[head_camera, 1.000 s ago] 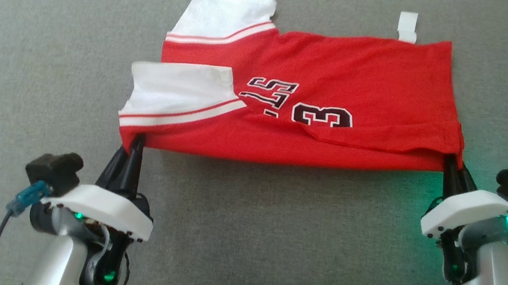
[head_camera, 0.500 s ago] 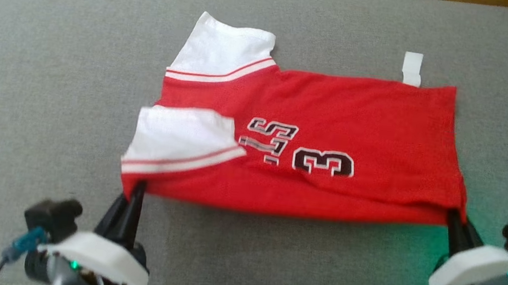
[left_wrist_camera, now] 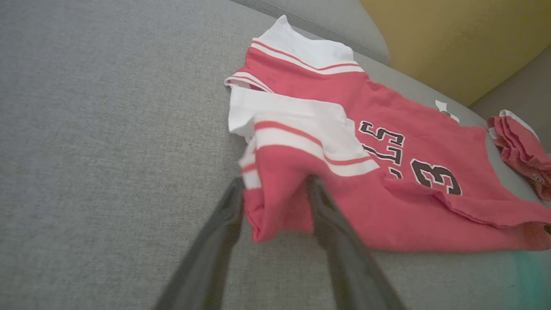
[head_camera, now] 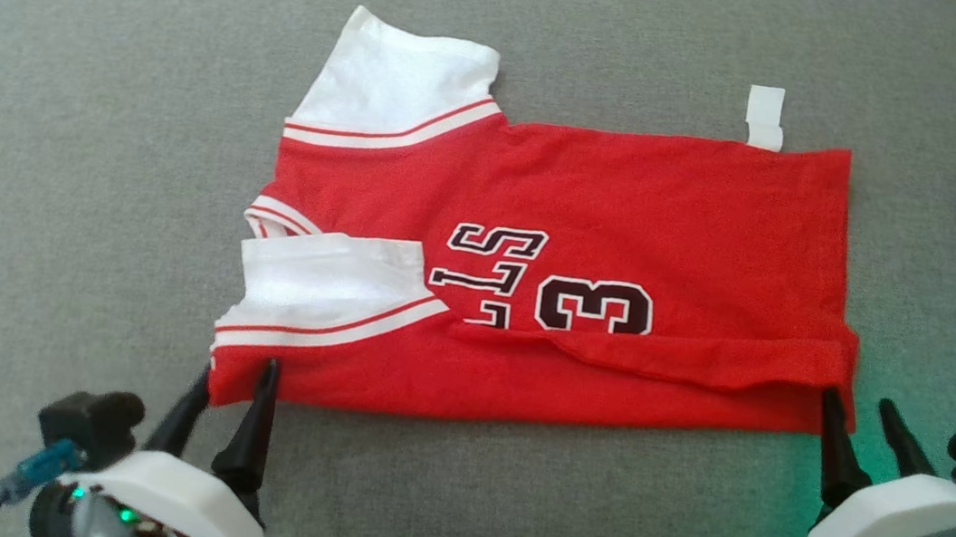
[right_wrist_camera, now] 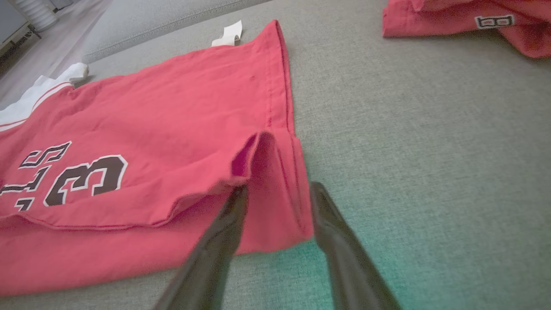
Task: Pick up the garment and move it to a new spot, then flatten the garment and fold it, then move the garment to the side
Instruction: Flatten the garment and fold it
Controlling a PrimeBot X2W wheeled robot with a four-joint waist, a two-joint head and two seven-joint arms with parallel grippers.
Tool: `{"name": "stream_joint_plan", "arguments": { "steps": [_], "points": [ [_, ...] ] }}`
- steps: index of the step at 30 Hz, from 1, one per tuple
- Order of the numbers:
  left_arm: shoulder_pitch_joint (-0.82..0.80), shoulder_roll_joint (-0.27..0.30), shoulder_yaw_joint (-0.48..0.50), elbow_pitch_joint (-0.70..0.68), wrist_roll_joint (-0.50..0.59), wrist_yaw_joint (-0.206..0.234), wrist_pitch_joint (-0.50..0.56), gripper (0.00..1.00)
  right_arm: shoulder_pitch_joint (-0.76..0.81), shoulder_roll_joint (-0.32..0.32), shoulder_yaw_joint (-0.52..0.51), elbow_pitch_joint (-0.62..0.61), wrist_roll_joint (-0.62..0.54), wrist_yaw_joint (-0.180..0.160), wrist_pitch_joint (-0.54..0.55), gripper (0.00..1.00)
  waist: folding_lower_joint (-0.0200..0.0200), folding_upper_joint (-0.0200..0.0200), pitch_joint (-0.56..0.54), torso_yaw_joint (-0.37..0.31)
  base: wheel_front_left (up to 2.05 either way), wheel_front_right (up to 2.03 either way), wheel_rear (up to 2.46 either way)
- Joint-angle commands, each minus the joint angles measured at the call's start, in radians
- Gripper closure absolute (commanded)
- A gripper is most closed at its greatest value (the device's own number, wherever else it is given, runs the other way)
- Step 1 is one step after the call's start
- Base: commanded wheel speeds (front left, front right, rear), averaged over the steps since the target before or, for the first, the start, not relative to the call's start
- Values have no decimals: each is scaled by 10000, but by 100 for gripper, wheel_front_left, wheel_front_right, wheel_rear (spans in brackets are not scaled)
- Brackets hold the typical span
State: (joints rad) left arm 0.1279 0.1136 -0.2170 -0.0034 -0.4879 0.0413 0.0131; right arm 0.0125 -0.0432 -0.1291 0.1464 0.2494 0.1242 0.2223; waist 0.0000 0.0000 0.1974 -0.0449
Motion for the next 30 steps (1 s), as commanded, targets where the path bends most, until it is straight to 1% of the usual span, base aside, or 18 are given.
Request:
{"name": "stream_joint_plan", "arguments": {
  "steps": [1,5,8,11,15,21,22,23,27,30],
  "points": [
    [-360,170,383,-334,4,65,-30,0,-180,-70,197,-420,59,65,-149,0,0,0,39,-80,0,0,0],
    [-558,573,641,-570,129,120,30,0,-180,-70,104,-644,29,65,-349,0,0,0,175,-259,0,0,0],
    [-1045,1075,772,-821,378,81,261,0,-375,-70,68,-925,-56,65,-603,0,0,0,346,-417,0,0,0],
    [-1935,1595,837,-948,588,-68,672,0,-746,-70,198,-1168,-95,65,-770,0,0,0,608,-598,0,0,0],
    [-3573,2269,848,-760,861,-359,1308,0,-1493,-70,599,-1342,-184,65,-855,0,0,0,1168,-858,0,0,0],
    [-6155,2986,547,181,980,-1037,2440,0,-2748,-70,1432,-1367,-246,65,-964,0,0,0,2263,-1320,0,0,0],
    [-6986,3272,468,531,957,-1233,2848,0,-3140,-70,1747,-1353,-261,65,-1004,0,0,0,2651,-1496,0,0,0],
    [-7384,3418,439,693,923,-1316,3042,0,-3326,-70,1897,-1337,-264,65,-1038,0,0,0,2827,-1588,0,0,0],
    [-8739,3925,286,1281,702,-1531,3870,0,-3888,-70,2341,-1248,-266,65,-1180,0,0,0,3372,-1898,0,0,0],
    [-9450,4245,53,1682,502,-1625,4455,0,-4209,-70,2571,-1140,-257,65,-1291,0,0,0,3638,-2093,0,0,0]
  ]
}}
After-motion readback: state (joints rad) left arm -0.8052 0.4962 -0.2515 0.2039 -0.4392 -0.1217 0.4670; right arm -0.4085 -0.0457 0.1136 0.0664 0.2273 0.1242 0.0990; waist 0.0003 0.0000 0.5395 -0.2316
